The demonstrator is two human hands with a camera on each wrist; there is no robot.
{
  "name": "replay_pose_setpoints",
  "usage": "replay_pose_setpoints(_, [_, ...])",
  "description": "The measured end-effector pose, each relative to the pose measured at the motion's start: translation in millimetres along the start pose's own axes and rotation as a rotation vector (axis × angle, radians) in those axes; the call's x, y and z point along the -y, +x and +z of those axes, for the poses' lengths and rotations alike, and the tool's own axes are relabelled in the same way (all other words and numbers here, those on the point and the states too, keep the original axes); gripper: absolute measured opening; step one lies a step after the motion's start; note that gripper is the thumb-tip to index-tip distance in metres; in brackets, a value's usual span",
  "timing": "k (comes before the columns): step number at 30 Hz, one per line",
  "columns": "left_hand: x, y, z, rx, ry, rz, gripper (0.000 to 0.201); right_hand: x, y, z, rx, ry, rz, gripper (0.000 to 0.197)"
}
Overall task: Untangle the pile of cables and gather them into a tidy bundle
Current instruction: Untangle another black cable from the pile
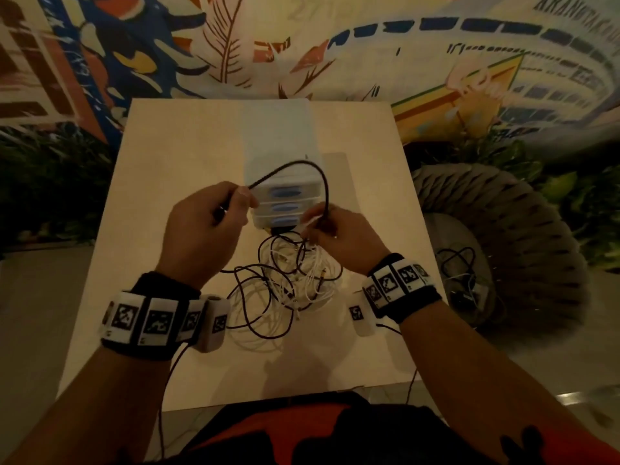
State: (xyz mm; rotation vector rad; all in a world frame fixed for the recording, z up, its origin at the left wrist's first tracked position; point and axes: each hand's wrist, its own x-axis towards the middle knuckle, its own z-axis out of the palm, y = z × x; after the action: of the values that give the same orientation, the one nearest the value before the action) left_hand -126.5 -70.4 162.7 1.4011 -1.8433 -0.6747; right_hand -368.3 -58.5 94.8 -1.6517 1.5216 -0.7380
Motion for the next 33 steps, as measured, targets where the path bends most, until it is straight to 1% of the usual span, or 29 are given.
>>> replay_pose_setpoints(1, [0.9, -0.2, 1.7, 0.055, 0.007, 0.007, 0.025, 8.5, 0.9, -3.8, -0.052, 0.081, 0.001, 0.02])
replay_pose_setpoints(3, [0.2, -2.8, 10.6, 0.189, 0.037, 0.016, 0.02, 29.4, 1.5, -13.0, -0.109, 0.244, -0.041, 0.024])
replay_pose_setpoints(6, [-0.1, -8.0, 38.2, 0.368, 0.119, 0.026, 0.036, 57.2, 3.3, -26.0, -0.104, 0.362, -0.12, 0.026])
replay_pose_setpoints(7, [0.5, -8.8, 47.5, 0.391, 0.129, 0.04, 0.041, 61.5, 4.8, -27.3, -0.088, 0.366, -0.133, 0.026])
replay_pose_setpoints(8, [0.3, -9.4, 54.3, 0.396, 0.129, 0.048, 0.042, 64.3, 5.6, -27.2, -0.074, 0.367, -0.146, 0.026])
replay_pose_setpoints(10, [0.9, -6.9, 60.9, 0.385, 0.121, 0.061, 0.043, 61.4, 5.3, -24.3, -0.068, 0.418, -0.155, 0.032])
replay_pose_setpoints(11, [0.8, -4.3, 61.1, 0.382, 0.116, 0.056, 0.041, 57.0, 4.0, -22.5, -0.064, 0.464, -0.15, 0.038])
replay_pose_setpoints(13, [0.0, 2.1, 56.3, 0.353, 0.088, 0.025, 0.035, 40.3, -0.5, -13.7, 0.002, 0.479, -0.115, 0.05])
replay_pose_setpoints(14, [-1.6, 5.6, 51.8, 0.324, 0.067, 0.014, 0.038, 28.5, -1.9, -7.1, 0.071, 0.421, -0.072, 0.048])
replay_pose_setpoints(16, [-2.2, 11.8, 41.7, 0.271, -0.003, -0.003, 0.043, 5.9, -5.9, 7.2, 0.198, 0.239, 0.026, 0.03])
replay_pose_setpoints(17, [-2.6, 14.1, 36.4, 0.258, -0.05, -0.013, 0.042, -4.0, -7.7, 13.0, 0.219, 0.152, 0.064, 0.025])
replay_pose_setpoints(18, [-4.1, 15.5, 30.5, 0.249, -0.087, -0.025, 0.041, -11.6, -9.5, 16.9, 0.221, 0.075, 0.083, 0.026])
replay_pose_setpoints(20, [-7.1, 16.6, 20.3, 0.224, -0.135, -0.037, 0.041, -24.0, -11.4, 21.8, 0.234, -0.078, 0.056, 0.03])
replay_pose_setpoints(22, [-12.8, 15.6, 12.2, 0.19, -0.195, -0.048, 0.041, -36.3, -9.7, 25.9, 0.244, -0.221, -0.006, 0.027])
replay_pose_setpoints(25, [-23.8, 11.4, 4.5, 0.154, -0.272, -0.017, 0.041, -54.6, -6.6, 29.0, 0.196, -0.345, -0.011, 0.028])
replay_pose_setpoints(27, [-30.0, 7.9, 0.6, 0.129, -0.3, 0.01, 0.041, -57.9, -6.8, 27.9, 0.168, -0.383, -0.004, 0.032])
replay_pose_setpoints(28, [-30.8, 7.0, -0.2, 0.101, -0.312, 0.014, 0.041, -58.8, -6.6, 27.0, 0.131, -0.391, -0.03, 0.033])
replay_pose_setpoints(31, [-23.8, 8.9, 2.9, 0.009, -0.323, -0.013, 0.039, -57.3, -3.3, 22.7, -0.077, -0.466, -0.149, 0.042])
replay_pose_setpoints(33, [-15.2, 9.5, 7.6, 0.057, -0.296, -0.026, 0.029, -48.8, -1.6, 17.2, -0.159, -0.471, -0.175, 0.042])
